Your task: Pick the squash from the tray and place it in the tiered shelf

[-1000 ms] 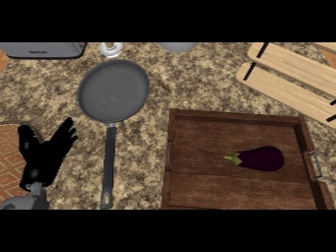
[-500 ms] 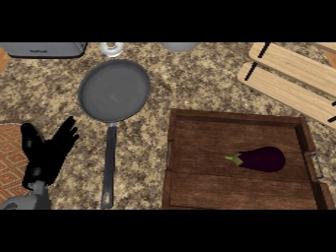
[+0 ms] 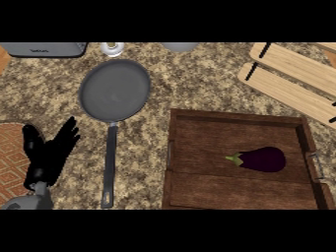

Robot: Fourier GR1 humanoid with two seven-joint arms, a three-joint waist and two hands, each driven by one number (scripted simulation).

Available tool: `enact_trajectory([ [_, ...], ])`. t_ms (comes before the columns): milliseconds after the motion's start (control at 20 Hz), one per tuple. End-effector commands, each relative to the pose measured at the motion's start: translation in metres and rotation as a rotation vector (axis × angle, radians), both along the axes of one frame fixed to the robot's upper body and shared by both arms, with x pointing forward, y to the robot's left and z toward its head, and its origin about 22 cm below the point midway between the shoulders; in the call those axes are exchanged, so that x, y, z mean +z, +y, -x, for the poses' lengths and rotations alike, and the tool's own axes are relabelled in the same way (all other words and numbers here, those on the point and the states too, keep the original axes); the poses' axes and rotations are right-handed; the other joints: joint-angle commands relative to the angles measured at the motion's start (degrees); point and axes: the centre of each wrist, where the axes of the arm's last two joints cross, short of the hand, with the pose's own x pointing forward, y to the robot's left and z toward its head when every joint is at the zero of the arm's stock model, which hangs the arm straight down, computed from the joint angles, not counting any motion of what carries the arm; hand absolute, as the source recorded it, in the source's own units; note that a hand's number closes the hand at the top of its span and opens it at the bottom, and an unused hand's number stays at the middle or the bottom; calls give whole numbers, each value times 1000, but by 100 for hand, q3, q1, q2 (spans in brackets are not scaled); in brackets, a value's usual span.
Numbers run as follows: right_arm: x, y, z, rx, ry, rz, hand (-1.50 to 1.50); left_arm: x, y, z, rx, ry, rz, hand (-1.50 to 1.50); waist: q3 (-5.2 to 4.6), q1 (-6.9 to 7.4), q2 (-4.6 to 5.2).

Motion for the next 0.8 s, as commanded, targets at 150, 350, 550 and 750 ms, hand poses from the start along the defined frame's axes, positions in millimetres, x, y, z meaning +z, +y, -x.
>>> enact_trajectory([
  [150,-12,-12,-9,41,-36,-1,150,-9,6,-1,10,17,12,0,-2,-16,-1],
  [350,-6,-23,-12,60,-40,7,150,-3,5,-4,6,12,2,0,-1,16,9],
  [550,-7,-28,-9,57,44,63,150,-7,4,4,-10,7,-27,0,-2,3,4],
  [750,-24,-26,-10,-15,-129,-126,150,-16,-11,10,-21,7,11,0,2,-17,7],
])
